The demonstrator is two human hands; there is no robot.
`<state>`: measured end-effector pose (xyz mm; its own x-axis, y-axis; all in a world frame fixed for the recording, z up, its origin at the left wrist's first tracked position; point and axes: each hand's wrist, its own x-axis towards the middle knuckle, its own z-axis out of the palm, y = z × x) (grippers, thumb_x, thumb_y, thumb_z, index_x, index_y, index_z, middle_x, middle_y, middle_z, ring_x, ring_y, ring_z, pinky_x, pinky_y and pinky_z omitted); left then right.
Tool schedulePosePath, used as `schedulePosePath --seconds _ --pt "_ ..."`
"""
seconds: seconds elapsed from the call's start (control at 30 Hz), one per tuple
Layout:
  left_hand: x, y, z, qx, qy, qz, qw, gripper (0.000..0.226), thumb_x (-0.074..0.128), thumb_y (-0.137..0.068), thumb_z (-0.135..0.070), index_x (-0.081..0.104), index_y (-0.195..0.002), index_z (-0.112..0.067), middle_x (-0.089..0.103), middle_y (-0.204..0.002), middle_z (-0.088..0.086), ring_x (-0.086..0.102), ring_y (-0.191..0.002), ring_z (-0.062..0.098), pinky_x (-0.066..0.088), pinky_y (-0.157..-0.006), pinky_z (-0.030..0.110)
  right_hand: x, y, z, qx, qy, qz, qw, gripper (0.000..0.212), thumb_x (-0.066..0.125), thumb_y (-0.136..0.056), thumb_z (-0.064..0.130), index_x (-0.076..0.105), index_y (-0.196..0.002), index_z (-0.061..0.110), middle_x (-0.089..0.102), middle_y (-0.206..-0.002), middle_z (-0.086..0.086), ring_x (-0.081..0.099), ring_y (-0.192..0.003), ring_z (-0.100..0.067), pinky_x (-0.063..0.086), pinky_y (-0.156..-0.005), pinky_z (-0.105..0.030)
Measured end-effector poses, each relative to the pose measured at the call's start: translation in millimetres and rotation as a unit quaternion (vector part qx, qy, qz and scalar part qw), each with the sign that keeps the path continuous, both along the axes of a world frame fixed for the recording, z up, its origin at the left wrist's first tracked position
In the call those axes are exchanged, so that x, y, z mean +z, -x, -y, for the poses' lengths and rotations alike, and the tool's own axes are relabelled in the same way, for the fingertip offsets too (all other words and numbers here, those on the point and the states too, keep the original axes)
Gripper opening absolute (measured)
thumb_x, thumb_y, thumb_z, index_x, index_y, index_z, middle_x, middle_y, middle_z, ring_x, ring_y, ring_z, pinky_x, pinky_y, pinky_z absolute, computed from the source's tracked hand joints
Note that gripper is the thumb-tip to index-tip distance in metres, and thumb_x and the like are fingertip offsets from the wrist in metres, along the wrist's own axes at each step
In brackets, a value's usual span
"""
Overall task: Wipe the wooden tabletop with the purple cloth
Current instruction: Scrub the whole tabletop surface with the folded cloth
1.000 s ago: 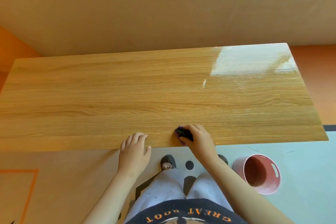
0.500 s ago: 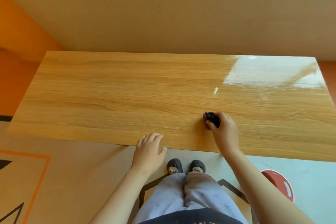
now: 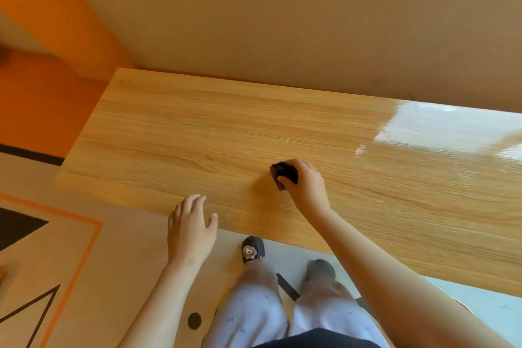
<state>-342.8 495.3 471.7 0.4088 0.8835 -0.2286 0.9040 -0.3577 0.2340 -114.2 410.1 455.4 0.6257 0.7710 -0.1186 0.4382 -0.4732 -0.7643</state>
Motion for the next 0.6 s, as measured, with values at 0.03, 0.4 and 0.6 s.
schedulePosePath --seconds 0.03,0.4,0.6 --pt "-1 6 -10 0.008 -0.002 -0.007 1.000 0.045 0.055 -0.093 -0.027 0.050 -0.136 -0.013 0.046 -0.142 0.001 0.038 -0.133 0.021 0.028 -0.109 0.037 -2 4 -15 0.006 -0.001 -0.001 1.000 0.029 0.066 -0.080 0.013 0.063 -0.108 0.015 0.062 -0.107 -0.001 0.054 -0.101 -0.020 0.043 -0.077 -0.029" --pt "-20 59 -72 -0.031 0.022 -0.032 0.999 0.047 0.059 -0.091 -0.023 0.051 -0.137 -0.015 0.049 -0.137 -0.002 0.042 -0.129 0.021 0.030 -0.107 0.036 -27 56 -134 -0.040 0.019 0.039 0.998 0.033 0.062 -0.087 0.018 0.057 -0.119 0.013 0.058 -0.115 -0.005 0.049 -0.111 -0.023 0.043 -0.080 -0.032" --pt "-29 69 -77 -0.042 0.027 -0.007 0.999 0.050 0.070 -0.080 -0.016 0.058 -0.129 -0.014 0.054 -0.130 0.001 0.049 -0.120 0.026 0.038 -0.101 0.041 -27 109 -161 0.252 0.054 0.082 0.963 0.040 0.061 -0.087 0.024 0.053 -0.126 0.014 0.057 -0.118 -0.006 0.048 -0.113 -0.026 0.045 -0.086 -0.036"
